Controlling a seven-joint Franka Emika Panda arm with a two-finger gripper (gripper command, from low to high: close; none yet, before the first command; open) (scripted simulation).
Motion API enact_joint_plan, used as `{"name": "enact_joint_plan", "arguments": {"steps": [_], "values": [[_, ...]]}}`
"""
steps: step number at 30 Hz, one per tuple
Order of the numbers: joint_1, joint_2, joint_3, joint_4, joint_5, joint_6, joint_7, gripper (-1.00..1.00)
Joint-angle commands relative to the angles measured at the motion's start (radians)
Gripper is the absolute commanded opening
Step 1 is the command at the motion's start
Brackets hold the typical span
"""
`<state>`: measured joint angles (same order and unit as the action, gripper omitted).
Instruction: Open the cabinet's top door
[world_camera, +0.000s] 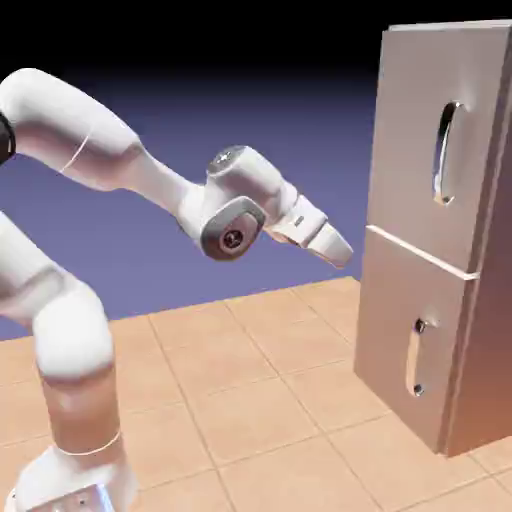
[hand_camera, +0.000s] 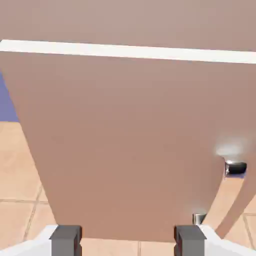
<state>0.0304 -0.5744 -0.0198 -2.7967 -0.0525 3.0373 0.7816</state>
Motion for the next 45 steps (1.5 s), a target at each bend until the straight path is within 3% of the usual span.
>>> {"name": "enact_joint_plan", "arguments": {"steps": [1,45], "values": [[0.015,-0.004,-0.016,0.011,-0.044,0.000,0.034,0.00],[0.686,-0.166,-0.738,0.496,-1.957,0.012,1.514,0.00]]}}
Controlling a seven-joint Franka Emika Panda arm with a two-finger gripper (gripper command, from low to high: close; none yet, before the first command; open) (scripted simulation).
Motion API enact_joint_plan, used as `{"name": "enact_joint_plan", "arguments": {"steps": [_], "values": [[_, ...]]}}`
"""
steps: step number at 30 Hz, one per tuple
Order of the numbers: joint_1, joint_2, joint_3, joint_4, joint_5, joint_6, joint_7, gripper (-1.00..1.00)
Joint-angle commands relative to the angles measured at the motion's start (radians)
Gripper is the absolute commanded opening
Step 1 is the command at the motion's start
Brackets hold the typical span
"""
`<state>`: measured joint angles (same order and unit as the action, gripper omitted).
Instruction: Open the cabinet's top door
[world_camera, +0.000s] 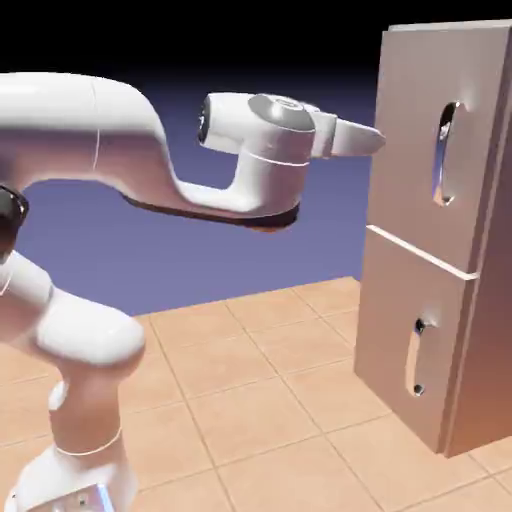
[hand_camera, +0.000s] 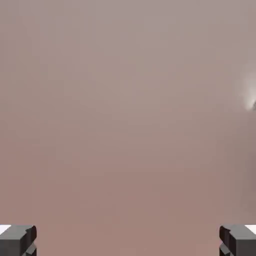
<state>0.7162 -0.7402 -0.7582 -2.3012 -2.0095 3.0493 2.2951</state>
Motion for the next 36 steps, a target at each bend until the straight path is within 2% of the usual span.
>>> {"name": "enact_joint_plan", "arguments": {"steps": [1,17,19,25,26,36], "values": [[0.015,-0.004,-0.016,0.011,-0.044,0.000,0.034,0.00],[0.259,-0.063,-0.279,0.187,-0.739,0.005,0.572,0.00],[0.269,-0.065,-0.289,0.194,-0.767,0.005,0.593,0.00],[0.469,-0.005,-0.431,0.331,-0.781,-0.011,0.601,0.00],[0.469,-0.005,-0.431,0.331,-0.781,-0.011,0.601,-1.00],[0.143,0.066,-0.172,0.130,-0.617,-0.171,0.602,-1.00]]}}
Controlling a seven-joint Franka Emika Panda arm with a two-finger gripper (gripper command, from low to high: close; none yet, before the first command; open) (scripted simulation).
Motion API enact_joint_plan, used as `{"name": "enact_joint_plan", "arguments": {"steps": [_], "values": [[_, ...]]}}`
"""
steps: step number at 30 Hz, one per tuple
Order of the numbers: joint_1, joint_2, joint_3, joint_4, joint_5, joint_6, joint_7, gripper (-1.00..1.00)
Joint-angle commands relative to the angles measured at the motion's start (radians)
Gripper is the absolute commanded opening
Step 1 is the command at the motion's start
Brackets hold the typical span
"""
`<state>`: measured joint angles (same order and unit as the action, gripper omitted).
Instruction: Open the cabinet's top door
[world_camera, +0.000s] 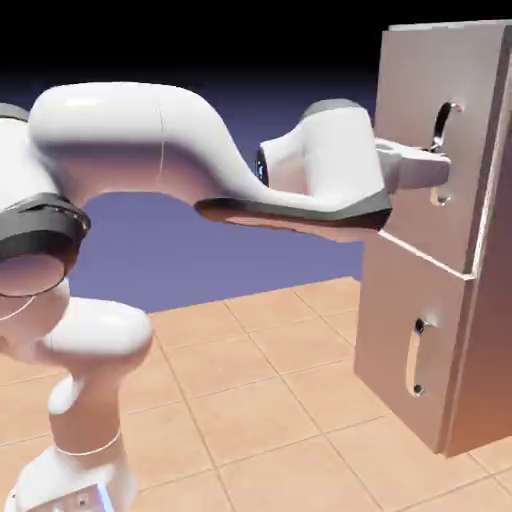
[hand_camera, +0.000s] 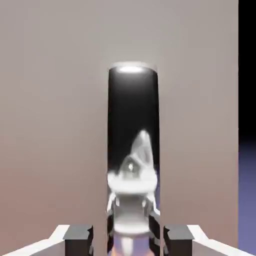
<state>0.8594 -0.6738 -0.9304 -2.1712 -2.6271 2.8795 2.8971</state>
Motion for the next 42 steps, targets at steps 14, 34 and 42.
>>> {"name": "enact_joint_plan", "arguments": {"steps": [14,34,42], "values": [[-0.507,0.033,0.477,-0.205,0.284,-0.149,-0.001,-1.00],[-1.178,-0.093,1.140,-0.346,0.765,-0.160,-0.065,-1.00],[-1.157,-0.187,1.298,-0.407,1.113,-0.407,-0.258,-1.00]]}}
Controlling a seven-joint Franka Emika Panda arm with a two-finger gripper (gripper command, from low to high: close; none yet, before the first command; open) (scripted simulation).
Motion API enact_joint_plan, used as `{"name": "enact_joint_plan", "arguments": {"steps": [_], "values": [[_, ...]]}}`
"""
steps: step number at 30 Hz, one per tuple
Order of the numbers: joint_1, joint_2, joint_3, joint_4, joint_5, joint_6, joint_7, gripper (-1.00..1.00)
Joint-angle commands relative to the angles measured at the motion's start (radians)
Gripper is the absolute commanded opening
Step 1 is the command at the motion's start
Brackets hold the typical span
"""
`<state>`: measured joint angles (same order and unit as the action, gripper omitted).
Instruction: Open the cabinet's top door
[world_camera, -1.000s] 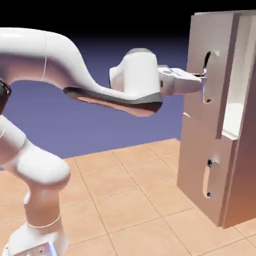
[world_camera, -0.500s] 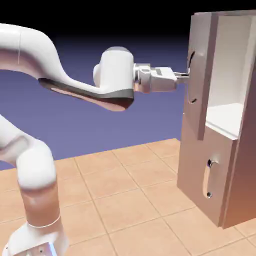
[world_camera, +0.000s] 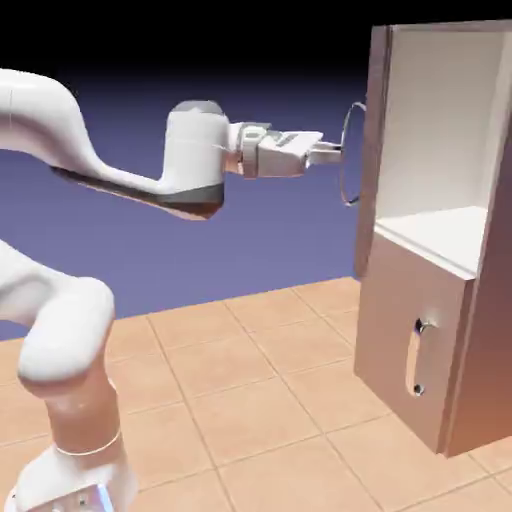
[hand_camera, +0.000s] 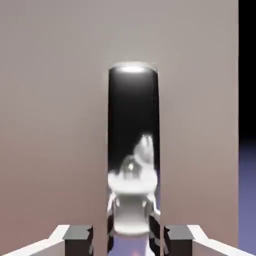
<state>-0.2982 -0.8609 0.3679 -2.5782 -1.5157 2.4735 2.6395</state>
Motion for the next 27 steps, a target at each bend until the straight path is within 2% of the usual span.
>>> {"name": "enact_joint_plan", "arguments": {"steps": [1,7,14,27], "values": [[0.005,-0.007,0.026,0.000,0.044,-0.044,-0.019,-1.00],[0.014,-0.007,0.190,0.041,0.253,-0.305,-0.083,-1.00],[-0.049,0.056,0.404,0.171,0.429,-0.610,-0.106,-1.00],[-0.420,0.189,0.868,0.546,0.617,-1.099,-0.114,-1.00]]}}
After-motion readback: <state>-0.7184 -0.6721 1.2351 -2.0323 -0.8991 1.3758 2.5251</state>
